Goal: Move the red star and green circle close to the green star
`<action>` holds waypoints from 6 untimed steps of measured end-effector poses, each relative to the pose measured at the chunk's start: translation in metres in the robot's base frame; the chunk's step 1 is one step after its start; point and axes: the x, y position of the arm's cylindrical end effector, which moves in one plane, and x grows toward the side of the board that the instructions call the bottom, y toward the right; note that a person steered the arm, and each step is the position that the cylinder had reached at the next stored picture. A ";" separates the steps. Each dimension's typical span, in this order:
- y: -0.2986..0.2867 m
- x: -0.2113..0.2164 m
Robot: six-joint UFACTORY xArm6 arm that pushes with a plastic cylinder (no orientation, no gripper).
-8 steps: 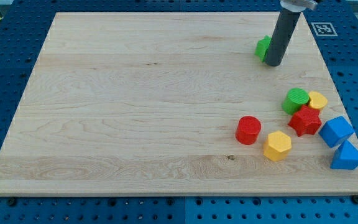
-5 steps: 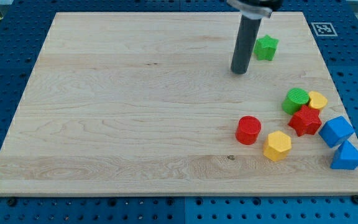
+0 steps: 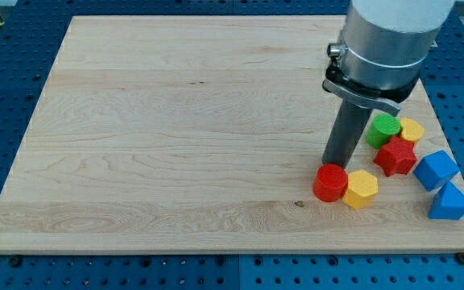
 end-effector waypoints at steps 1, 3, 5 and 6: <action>0.023 0.008; 0.041 0.031; 0.047 0.050; 0.064 0.050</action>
